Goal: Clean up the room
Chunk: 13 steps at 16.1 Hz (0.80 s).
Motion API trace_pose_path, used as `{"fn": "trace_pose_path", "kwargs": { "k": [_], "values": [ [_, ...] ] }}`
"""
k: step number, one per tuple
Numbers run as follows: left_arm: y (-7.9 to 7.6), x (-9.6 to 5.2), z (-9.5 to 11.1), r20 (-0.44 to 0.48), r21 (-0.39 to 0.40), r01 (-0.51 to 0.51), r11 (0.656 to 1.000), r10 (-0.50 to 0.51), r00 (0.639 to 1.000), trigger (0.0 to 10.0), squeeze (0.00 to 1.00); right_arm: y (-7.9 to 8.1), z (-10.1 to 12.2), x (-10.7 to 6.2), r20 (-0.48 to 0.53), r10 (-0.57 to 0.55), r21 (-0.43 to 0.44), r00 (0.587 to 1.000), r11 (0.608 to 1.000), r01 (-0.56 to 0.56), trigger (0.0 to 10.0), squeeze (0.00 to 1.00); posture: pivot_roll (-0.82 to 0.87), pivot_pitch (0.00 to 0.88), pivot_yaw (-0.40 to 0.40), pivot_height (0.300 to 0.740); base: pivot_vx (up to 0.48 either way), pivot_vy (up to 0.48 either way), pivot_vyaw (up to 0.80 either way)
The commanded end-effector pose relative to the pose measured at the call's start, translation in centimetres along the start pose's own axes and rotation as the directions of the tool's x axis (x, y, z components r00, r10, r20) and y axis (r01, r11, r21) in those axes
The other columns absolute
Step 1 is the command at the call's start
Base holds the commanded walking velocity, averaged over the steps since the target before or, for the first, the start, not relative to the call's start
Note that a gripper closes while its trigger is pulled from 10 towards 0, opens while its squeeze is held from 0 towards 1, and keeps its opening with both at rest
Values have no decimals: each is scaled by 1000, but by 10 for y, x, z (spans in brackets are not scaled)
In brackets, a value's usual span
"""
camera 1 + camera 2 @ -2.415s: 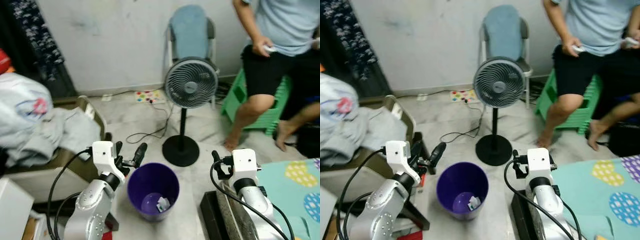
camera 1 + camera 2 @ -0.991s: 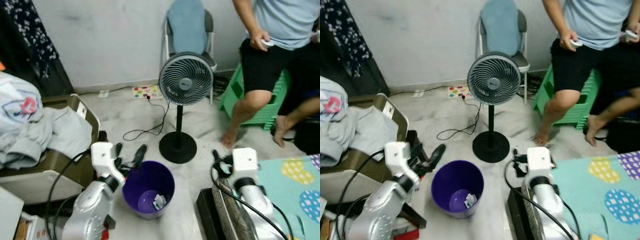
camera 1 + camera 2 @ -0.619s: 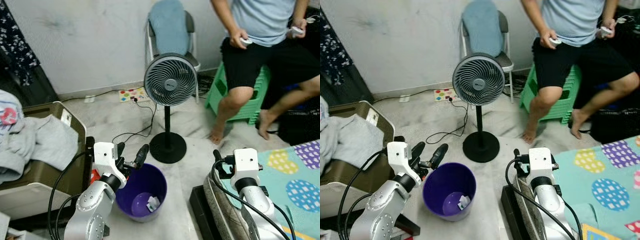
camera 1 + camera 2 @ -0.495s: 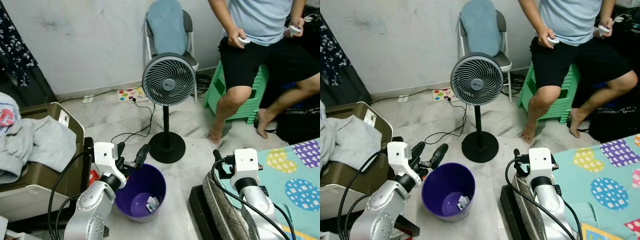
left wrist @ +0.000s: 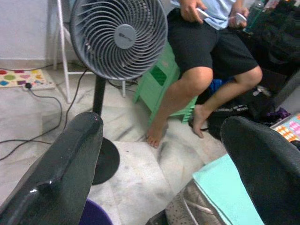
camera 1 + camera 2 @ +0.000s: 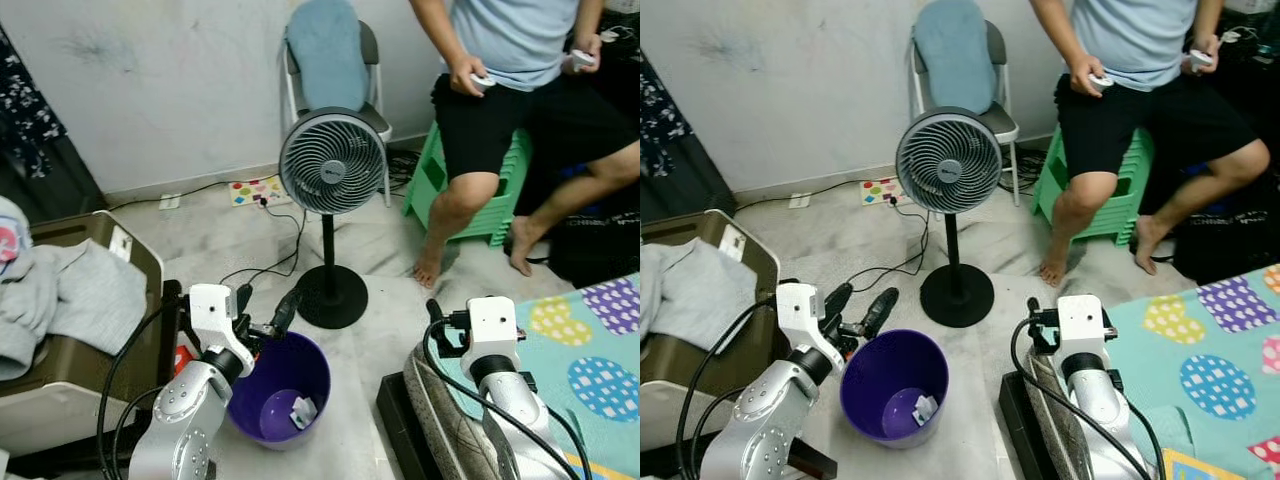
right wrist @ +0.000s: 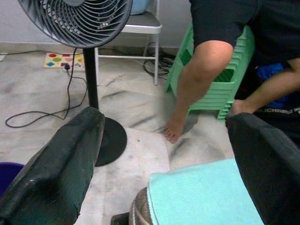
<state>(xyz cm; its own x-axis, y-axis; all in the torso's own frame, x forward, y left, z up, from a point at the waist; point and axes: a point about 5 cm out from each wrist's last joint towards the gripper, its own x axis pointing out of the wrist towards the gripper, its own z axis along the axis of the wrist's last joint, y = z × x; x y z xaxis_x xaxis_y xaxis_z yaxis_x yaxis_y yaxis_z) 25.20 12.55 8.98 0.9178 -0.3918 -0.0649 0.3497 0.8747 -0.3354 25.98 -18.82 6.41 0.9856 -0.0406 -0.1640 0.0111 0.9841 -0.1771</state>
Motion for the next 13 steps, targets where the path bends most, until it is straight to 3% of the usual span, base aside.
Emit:
{"fn": "trace_pose_path", "kwargs": {
  "k": [1, 13],
  "values": [
    [1, -1, 1, -2, 6, -2, 1000, 2, 1000, 10000, 0, 1, 0, 0, -5, 5, 8, 1000, 1000, -5, 10000, 0, -143, 0, 74, 740, 0, 0, -800],
    [2, -1, 1, -3, 2, -4, 1000, 4, 1000, 10000, 0, 1, -1, 0, -5, 6, 10, 1000, 1000, -6, 10000, 0, -144, 0, 76, 740, 0, 0, -800]
  ]
}}
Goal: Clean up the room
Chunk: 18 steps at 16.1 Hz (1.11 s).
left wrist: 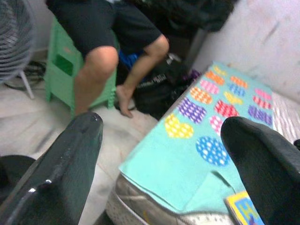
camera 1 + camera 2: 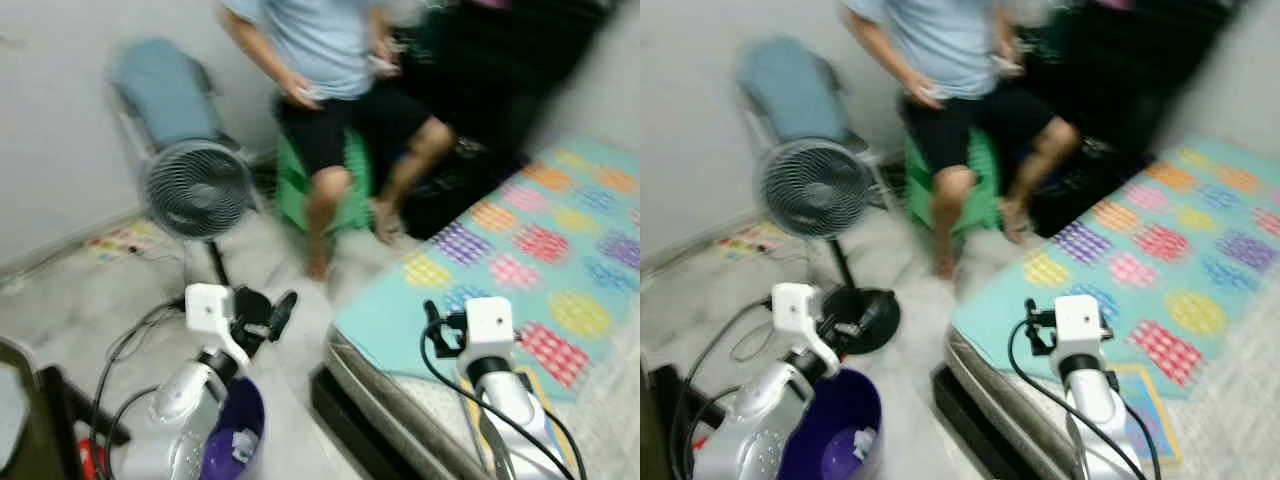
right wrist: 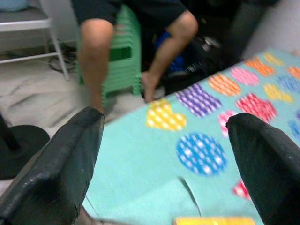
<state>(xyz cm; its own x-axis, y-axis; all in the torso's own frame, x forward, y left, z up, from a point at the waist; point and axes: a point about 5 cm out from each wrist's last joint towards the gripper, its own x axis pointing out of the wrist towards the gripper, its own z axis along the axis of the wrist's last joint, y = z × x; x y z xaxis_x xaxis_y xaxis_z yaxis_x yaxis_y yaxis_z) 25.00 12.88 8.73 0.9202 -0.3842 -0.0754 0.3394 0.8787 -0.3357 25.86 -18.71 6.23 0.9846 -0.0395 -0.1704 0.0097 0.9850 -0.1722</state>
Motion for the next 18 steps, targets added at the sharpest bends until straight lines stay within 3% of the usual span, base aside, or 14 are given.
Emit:
{"fn": "trace_pose_path", "kwargs": {
  "k": [1, 18],
  "values": [
    [-1, 2, 3, 3, 4, 7, 1000, -7, 1000, 10000, 0, 0, 1, 1, 1, 4, 5, 1000, 1000, -4, 10000, 0, -144, 0, 76, 740, 0, 0, -800],
    [-2, 3, 2, 0, 6, 9, 1000, -9, 1000, 10000, 0, 0, 1, 2, 3, 5, 4, 1000, 1000, -5, 10000, 0, -145, 0, 76, 740, 0, 0, -800]
  ]
}}
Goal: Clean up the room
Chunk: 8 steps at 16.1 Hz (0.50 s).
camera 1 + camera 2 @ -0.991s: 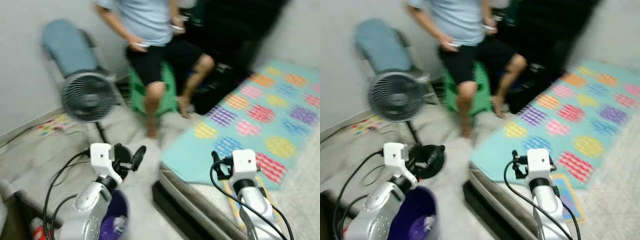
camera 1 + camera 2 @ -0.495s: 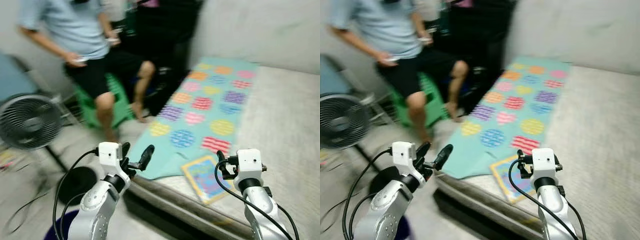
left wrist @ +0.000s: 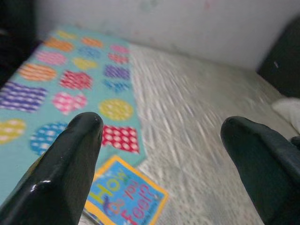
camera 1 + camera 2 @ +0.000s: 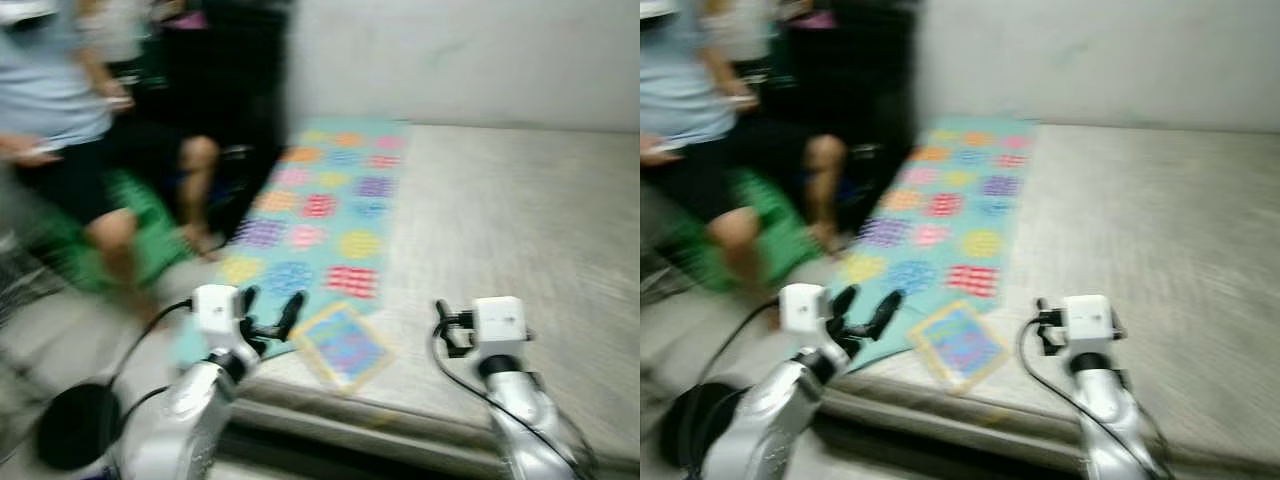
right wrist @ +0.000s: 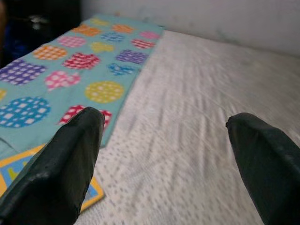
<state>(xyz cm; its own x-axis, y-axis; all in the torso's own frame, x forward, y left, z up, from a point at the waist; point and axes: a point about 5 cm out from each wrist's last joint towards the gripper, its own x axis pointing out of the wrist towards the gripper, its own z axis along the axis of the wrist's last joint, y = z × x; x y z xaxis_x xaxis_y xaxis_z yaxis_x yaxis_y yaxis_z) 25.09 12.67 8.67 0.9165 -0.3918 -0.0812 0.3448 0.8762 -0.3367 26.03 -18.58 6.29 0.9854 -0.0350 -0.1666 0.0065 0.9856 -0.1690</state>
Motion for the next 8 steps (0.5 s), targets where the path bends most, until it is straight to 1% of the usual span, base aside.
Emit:
{"fn": "trace_pose_path", "kwargs": {
  "k": [1, 5, 8],
  "values": [
    [-1, 1, 3, 8, 7, 3, 1000, -3, 1000, 10000, 0, -1, 0, 0, -1, 1, 2, 1000, 1000, -1, 10000, 0, -145, 0, 76, 740, 0, 0, -738],
    [-1, 2, 3, 8, 6, 5, 1000, -5, 1000, 10000, 0, -1, 1, 1, 1, 2, -1, 1000, 1000, -2, 10000, 0, -145, 0, 76, 740, 0, 0, 0],
    [0, 2, 3, 7, 6, 6, 1000, -6, 1000, 10000, 0, -1, 1, 1, 0, 2, 1, 1000, 1000, -2, 10000, 0, -145, 0, 76, 740, 0, 0, -800]
  ]
}}
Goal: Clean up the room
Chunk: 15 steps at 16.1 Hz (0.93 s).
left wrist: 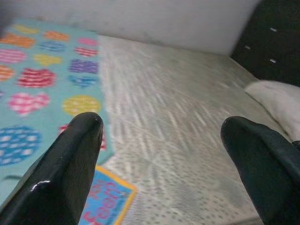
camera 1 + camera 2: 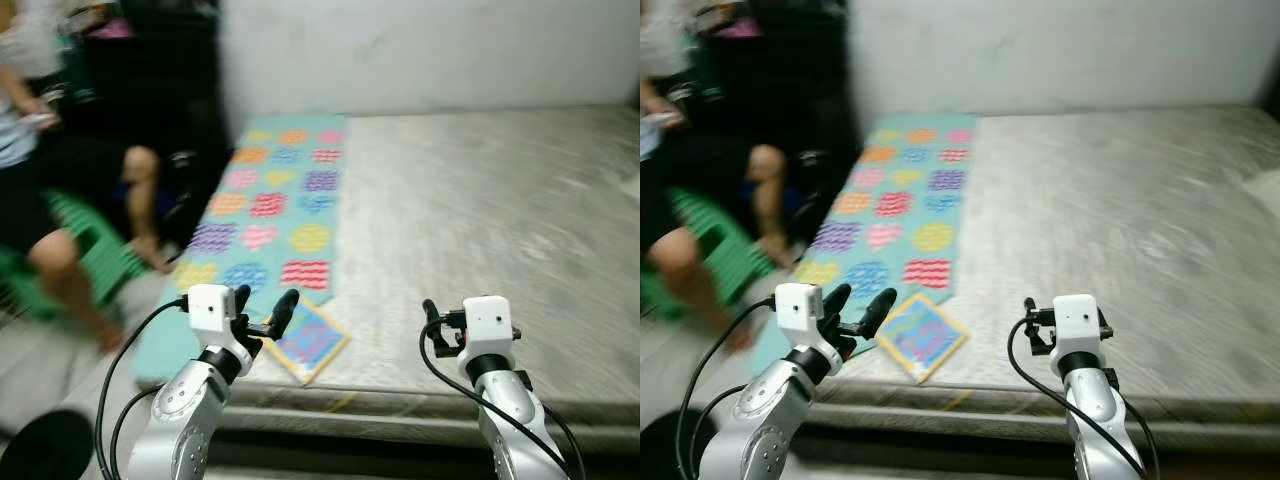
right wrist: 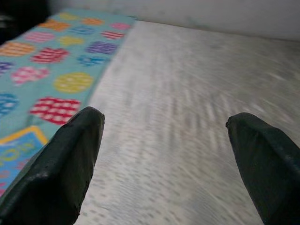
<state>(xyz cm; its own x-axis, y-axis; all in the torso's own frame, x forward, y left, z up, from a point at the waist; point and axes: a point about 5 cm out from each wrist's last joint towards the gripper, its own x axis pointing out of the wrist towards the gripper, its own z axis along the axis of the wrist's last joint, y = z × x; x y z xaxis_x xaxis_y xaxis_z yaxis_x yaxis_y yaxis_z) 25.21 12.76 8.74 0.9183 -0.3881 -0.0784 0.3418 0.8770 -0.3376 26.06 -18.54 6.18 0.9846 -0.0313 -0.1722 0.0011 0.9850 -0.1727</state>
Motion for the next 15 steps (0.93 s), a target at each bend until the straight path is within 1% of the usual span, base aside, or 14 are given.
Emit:
{"fn": "trace_pose_path", "kwargs": {
  "k": [1, 8, 15],
  "values": [
    [-1, 1, 2, 3, 8, 9, 1000, -9, 1000, 10000, 0, -1, 2, 0, 6, -2, 5, 1000, 1000, 2, 10000, 0, -144, 0, 77, 740, 0, 0, -800],
    [-1, 1, 2, 2, 7, 11, 1000, -11, 1000, 10000, 0, -1, 2, 0, 7, -3, 8, 1000, 1000, 3, 10000, 0, -146, 0, 78, 740, 0, 0, -792],
    [-2, 1, 2, 7, 4, 14, 1000, -15, 1000, 10000, 0, -1, 2, 0, 9, 2, 4, 1000, 1000, -2, 10000, 0, -144, 0, 75, 740, 0, 0, 0]
  ]
}}
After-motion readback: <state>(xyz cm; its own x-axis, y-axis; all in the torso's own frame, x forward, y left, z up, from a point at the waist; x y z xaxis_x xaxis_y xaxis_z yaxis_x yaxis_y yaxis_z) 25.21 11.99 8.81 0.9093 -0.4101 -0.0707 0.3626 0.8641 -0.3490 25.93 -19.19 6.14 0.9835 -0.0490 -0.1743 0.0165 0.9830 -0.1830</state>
